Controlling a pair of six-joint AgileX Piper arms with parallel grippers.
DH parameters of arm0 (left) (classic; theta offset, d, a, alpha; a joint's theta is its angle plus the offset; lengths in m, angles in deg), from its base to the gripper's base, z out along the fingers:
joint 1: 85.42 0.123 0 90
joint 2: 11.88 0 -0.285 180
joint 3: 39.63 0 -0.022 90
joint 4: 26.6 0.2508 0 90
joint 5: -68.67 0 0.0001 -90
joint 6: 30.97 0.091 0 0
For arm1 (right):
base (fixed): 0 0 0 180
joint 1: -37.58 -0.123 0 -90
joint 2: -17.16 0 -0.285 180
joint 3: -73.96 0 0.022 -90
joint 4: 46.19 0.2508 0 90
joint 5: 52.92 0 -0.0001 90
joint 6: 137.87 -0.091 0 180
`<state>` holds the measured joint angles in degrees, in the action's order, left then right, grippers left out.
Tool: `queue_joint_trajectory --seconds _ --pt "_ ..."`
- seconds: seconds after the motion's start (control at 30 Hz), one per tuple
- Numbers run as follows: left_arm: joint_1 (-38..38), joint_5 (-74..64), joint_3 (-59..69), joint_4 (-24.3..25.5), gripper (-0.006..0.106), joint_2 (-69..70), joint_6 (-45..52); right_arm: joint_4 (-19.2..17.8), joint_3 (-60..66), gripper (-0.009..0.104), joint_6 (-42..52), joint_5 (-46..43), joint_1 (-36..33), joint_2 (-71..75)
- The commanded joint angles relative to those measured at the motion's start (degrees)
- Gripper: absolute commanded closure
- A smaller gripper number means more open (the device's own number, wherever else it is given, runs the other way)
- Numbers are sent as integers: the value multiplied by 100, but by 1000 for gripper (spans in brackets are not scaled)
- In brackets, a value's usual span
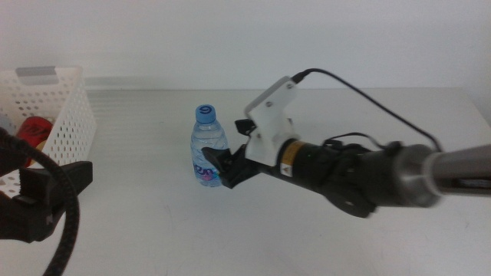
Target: Use arms to grab the bottles and put them into the dustbin to the left of the table.
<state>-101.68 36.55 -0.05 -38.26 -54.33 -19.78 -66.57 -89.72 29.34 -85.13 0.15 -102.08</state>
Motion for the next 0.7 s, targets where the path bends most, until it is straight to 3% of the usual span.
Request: queue_joint_trajectory --seconds 0.0,0.13,0.37,0.6,0.67 --pt "-28 402 -160 -72 14 -13 -89 3 274 24 -94 -376 56 825" --pt "-28 402 -160 -72 14 -13 -89 3 838 27 -488 92 56 1944" --pt "-28 402 -160 -72 14 -13 -89 -33 1173 27 -497 1536 49 3480" --pt "-28 402 -160 -72 14 -13 -89 -38 1448 27 -491 2356 54 4607" --pt "-28 402 -160 -72 14 -13 -89 133 1620 27 -465 2581 54 4997"
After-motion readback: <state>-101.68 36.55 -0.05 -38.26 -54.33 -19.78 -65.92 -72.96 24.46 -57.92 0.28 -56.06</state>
